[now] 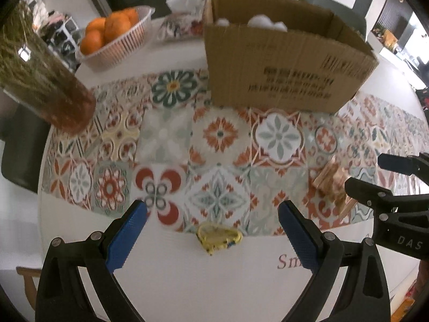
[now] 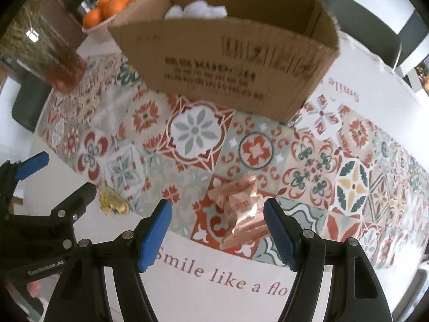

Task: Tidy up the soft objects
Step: 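Move the right tool to the copper biscuit packet while the left tool approaches the yellow clip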

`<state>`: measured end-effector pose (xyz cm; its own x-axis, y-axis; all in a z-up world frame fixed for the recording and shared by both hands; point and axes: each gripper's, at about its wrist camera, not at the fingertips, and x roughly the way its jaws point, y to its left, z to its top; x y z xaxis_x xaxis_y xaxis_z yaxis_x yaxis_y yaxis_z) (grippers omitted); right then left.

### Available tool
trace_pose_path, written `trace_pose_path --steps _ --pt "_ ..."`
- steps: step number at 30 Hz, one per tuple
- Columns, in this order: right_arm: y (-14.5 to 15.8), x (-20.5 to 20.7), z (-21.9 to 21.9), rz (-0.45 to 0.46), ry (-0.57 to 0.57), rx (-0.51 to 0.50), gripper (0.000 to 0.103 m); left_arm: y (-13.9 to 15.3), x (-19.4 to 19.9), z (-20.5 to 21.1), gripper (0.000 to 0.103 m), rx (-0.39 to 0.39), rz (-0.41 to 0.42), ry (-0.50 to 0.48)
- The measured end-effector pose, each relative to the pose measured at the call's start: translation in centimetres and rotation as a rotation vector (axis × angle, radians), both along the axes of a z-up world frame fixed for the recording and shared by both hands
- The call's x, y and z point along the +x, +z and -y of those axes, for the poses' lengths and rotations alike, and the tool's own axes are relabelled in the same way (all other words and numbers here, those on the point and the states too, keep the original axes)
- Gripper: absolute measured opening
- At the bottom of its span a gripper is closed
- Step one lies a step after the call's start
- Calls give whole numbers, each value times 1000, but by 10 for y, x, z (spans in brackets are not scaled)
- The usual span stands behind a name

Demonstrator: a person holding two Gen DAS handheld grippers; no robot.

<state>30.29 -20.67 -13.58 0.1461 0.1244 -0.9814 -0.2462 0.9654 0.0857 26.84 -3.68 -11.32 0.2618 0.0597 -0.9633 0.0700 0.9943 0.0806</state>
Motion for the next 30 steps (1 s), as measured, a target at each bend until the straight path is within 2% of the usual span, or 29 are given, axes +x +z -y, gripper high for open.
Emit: trace_pose_path --steps 4,14,21,30 --pt "-16 2 0 -56 4 -10 72 -18 -5 -2 100 -32 -76 16" --pt "-48 5 -8 -122 55 -115 72 -64 -12 -7 100 -47 -224 72" --pt "-67 12 -6 -148 71 -168 72 -87 -14 -8 100 -40 -273 105" --pt "-89 17 5 -187 68 -187 72 -108 -17 0 99 -14 -299 102"
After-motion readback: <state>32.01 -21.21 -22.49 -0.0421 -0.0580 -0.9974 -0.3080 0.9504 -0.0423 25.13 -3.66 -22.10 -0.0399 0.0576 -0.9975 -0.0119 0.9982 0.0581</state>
